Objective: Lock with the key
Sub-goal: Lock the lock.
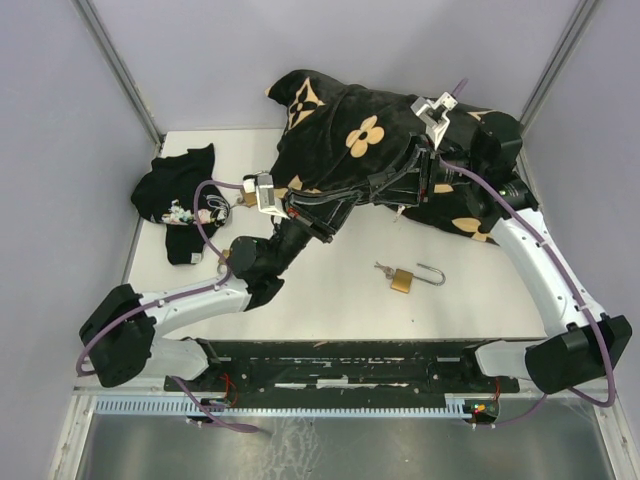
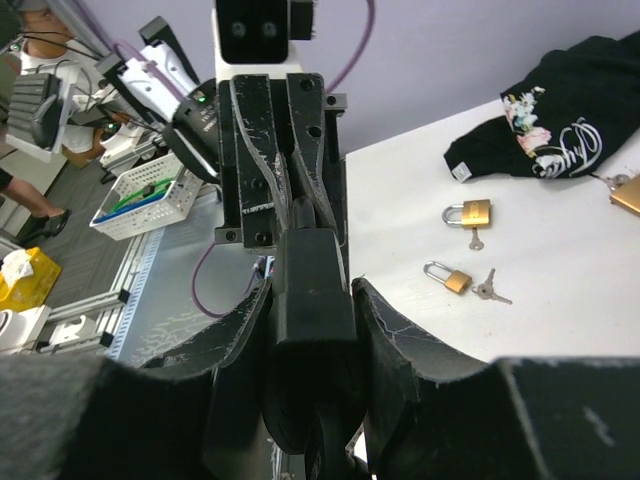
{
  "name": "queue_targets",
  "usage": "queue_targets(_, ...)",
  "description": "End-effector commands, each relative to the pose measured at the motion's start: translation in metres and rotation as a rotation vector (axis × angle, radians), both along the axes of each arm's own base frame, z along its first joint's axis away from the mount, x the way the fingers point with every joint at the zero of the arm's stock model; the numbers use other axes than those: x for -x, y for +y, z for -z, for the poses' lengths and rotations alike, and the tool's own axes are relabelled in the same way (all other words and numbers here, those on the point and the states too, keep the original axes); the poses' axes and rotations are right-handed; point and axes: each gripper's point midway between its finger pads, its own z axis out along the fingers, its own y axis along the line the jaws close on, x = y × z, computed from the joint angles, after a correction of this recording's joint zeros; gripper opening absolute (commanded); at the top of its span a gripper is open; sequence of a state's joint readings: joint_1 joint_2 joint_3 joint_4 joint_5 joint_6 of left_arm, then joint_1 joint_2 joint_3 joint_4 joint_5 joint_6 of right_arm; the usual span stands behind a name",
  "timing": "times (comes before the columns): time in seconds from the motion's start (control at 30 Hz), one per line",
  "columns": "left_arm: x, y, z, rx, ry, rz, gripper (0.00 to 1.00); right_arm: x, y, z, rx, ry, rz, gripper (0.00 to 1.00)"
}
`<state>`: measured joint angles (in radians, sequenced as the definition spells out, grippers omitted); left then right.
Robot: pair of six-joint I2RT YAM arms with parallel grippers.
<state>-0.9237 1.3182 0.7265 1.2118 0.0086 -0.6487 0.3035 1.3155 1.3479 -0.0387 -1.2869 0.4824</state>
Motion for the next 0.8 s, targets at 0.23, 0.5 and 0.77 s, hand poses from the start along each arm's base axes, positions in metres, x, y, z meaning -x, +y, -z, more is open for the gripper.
queue_targets(0.23,0.141,-0.102,0.059,-0.244,0.016,0.719,0.03,0.040,0.046,0.024,0.016,0.067,-0.193,0.02)
queue_targets(0.5,0.139,-0.109,0.089,-0.262,0.108,0.730,0.03,0.034,0.045,0.018,0.006,0.064,-0.175,0.02)
queue_targets(0.77,0.127,-0.125,0.102,-0.322,0.149,0.692,0.03,0.036,0.043,0.026,0.029,0.059,-0.151,0.02)
